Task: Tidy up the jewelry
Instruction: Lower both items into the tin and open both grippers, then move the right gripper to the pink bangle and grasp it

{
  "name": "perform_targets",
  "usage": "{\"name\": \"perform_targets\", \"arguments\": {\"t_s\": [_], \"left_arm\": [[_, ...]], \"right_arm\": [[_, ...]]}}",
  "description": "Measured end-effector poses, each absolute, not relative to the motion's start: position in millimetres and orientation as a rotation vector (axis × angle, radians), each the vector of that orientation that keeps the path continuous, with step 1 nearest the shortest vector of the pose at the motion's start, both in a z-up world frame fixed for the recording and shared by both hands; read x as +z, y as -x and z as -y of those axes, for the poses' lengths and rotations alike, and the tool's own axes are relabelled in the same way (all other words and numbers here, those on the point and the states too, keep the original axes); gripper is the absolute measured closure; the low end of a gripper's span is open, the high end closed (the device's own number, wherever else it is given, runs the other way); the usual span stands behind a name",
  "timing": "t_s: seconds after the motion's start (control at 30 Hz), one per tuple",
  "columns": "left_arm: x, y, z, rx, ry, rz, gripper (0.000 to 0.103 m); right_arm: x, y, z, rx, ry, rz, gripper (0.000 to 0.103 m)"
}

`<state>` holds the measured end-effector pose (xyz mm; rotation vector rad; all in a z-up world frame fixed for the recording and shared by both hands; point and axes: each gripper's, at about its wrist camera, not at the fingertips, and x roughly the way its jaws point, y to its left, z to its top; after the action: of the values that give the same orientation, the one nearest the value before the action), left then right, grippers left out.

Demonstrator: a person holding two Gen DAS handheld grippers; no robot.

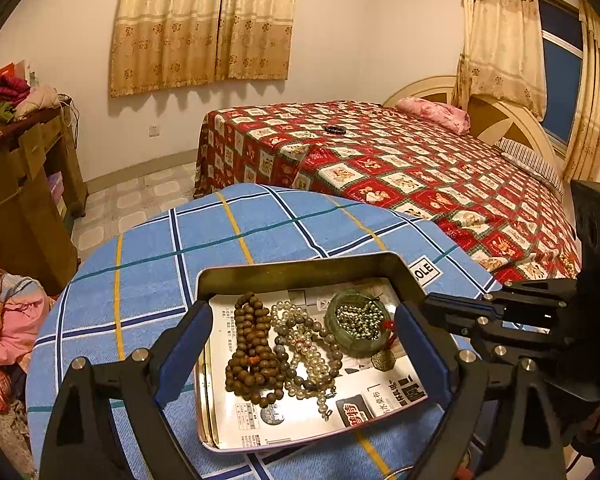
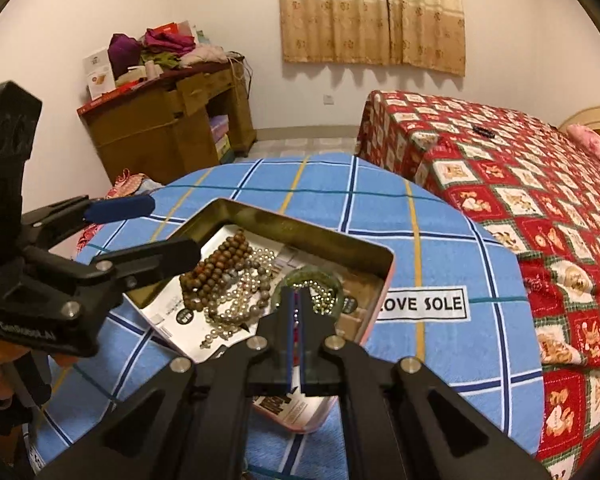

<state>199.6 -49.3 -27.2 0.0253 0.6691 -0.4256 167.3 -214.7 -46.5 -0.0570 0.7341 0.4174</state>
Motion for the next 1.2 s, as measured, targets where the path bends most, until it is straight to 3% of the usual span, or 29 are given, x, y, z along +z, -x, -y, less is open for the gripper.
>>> {"name": "perform_targets", "arguments": {"t_s": [0.1, 0.17, 0.2, 0.63, 1.2], "left_arm": [[-29, -201, 48, -0.418, -0.016, -0.676, 0.01], [-30, -202, 48, -0.421, -0.015, -0.685, 0.008], [-31, -201, 48, -0.421, -0.017, -0.686, 0.008], [-24, -180, 37, -0.412, -0.035, -0.669, 0.006], [-81, -107, 26, -0.311, -0.095, -0.833, 0.006]], "right_arm": [[-48, -167, 214, 0.403, 0.063, -0.736, 0.078], [-48, -168, 215, 0.396, 0.064, -0.728, 0.047], [-46, -164, 215, 0.39, 0.068, -0.712, 0.044], [-41, -144, 219, 0.368, 0.088, -0.705, 0.042], [-67, -65, 223, 0.388, 0.062, -0.786, 0.04]]}}
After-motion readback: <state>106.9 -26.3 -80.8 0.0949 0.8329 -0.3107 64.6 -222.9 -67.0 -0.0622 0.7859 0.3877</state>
